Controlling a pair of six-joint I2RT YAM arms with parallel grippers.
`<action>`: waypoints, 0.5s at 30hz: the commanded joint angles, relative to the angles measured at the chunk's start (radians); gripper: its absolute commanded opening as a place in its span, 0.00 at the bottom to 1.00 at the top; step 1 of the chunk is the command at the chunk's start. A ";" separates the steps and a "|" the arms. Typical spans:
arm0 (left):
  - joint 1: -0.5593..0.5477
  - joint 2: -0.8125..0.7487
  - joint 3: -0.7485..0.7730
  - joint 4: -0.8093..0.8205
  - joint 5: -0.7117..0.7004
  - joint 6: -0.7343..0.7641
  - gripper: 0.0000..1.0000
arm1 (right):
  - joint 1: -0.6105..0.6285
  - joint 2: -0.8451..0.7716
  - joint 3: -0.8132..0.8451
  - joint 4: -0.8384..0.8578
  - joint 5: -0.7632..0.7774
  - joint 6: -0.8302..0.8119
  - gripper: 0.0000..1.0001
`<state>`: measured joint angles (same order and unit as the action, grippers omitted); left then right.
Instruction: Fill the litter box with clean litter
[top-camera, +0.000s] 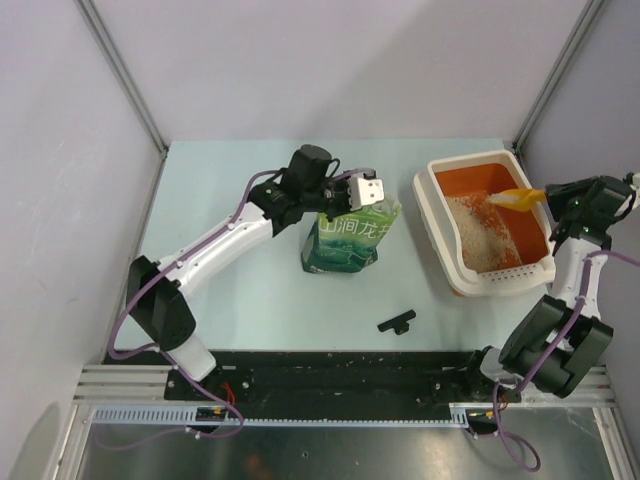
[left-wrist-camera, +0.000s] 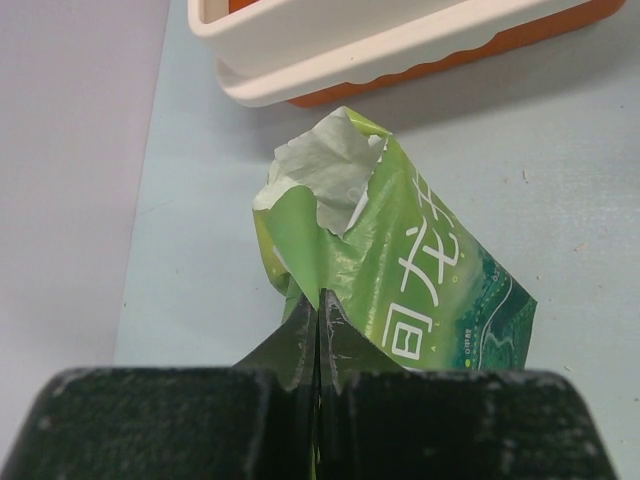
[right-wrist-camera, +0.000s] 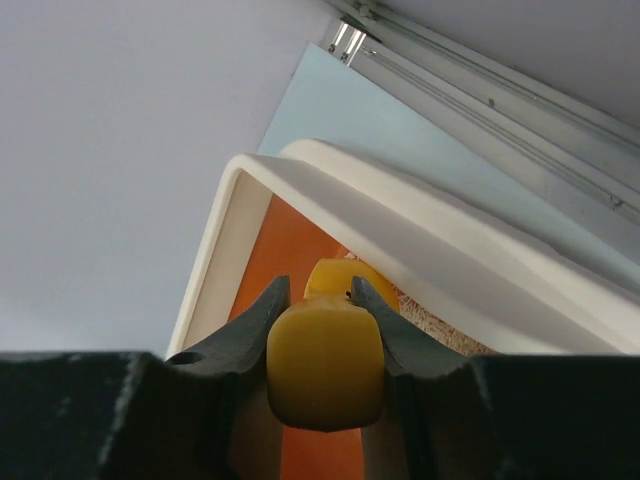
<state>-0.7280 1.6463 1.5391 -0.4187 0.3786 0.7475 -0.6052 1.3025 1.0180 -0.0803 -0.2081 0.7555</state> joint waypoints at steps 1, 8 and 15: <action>-0.014 -0.062 -0.017 0.041 0.057 -0.017 0.00 | 0.035 0.063 0.111 0.051 0.130 -0.108 0.00; -0.014 -0.080 -0.036 0.041 0.065 -0.030 0.00 | 0.051 0.066 0.163 0.013 0.144 -0.151 0.00; -0.014 -0.086 -0.050 0.043 0.086 -0.031 0.00 | 0.039 -0.043 0.140 -0.088 0.171 -0.234 0.00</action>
<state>-0.7284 1.6062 1.4994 -0.4068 0.3965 0.7330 -0.5514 1.3605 1.1301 -0.1596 -0.1135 0.6044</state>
